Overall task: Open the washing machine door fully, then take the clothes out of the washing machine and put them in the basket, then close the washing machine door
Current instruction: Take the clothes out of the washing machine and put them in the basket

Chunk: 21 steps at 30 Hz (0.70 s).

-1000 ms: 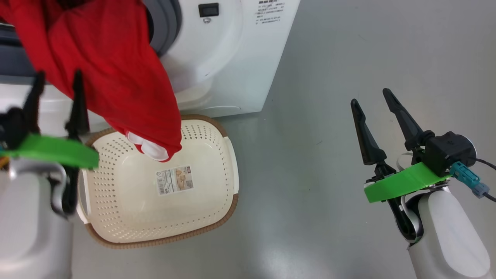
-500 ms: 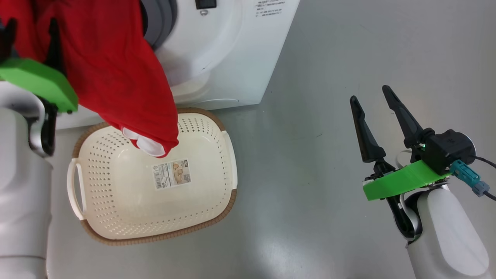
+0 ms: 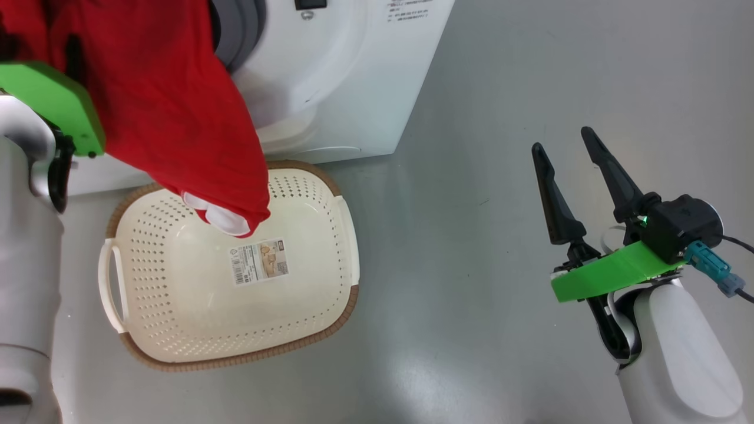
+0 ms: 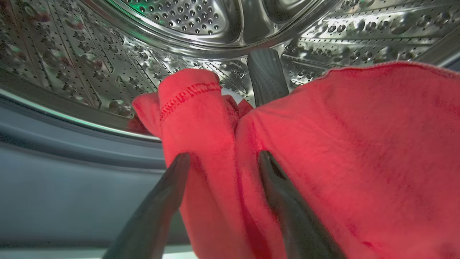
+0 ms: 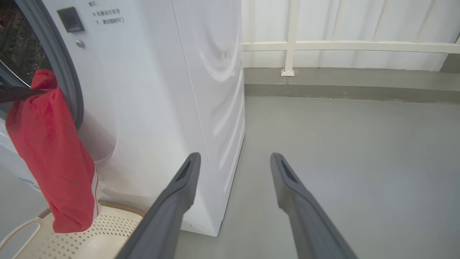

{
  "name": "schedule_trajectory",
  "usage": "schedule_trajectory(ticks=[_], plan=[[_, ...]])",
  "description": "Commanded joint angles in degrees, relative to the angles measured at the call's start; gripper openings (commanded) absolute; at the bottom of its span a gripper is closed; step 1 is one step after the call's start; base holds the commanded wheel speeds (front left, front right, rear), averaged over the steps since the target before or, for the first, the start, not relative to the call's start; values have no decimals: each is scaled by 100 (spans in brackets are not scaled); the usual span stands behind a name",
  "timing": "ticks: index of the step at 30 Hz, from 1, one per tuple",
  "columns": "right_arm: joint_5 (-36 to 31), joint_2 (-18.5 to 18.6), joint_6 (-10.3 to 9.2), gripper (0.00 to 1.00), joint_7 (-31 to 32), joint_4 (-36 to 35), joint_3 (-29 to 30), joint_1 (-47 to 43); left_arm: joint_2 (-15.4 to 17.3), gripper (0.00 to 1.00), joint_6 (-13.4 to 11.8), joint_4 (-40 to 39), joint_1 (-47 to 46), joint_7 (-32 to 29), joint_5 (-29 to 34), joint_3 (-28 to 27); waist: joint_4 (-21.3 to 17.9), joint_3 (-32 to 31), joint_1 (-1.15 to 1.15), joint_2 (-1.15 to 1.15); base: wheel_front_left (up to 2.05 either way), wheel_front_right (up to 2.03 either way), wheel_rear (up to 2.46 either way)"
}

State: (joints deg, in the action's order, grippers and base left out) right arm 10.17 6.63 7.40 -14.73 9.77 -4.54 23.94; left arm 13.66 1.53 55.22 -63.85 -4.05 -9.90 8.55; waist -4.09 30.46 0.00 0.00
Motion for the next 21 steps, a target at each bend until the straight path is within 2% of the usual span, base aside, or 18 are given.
schedule_trajectory(ticks=[1, 6, 7, 8, 9, 10, 16, 21], plan=[[-17, -43, 9, 100, -27, -141, -97, 52, 322, 100, -16, 98, -188, -78, 78, -26, -9, -4, 0, 0, 0, 0, 0], [-16, -42, 9, 100, -27, -144, -108, 65, 332, 100, 45, 490, -385, -129, 113, 73, -32, -11, 0, 0, 0, 0, 0], [-15, -41, 9, 100, -27, -146, -106, 67, 337, 81, 49, 561, -429, -104, 124, 95, -36, -11, 0, 0, 0, 0, 0], [-15, -39, 9, 100, -27, -146, -104, 68, 339, 45, 53, 631, -468, -84, 140, 124, -39, -11, 0, 0, 0, 0, 0], [-16, -37, 9, 100, -27, -146, -103, 68, 338, 17, 64, 697, -503, -63, 143, 142, -42, -11, 0, 0, 0, 0, 0], [-16, -35, 9, 100, -27, -149, -100, 68, 338, 0, 70, 756, -536, -32, 151, 163, -46, -12, 0, 0, 0, 0, 0], [-27, -39, 9, 100, -27, -157, -66, 58, 326, 0, 111, 1046, -659, 191, 144, 243, -40, -27, 0, 0, 0, 0, 0], [-35, -36, 9, 100, -27, -160, -40, 12, 247, 0, 212, 1095, -584, 764, -40, 159, 10, -101, 0, 0, 0, 0, 0]])
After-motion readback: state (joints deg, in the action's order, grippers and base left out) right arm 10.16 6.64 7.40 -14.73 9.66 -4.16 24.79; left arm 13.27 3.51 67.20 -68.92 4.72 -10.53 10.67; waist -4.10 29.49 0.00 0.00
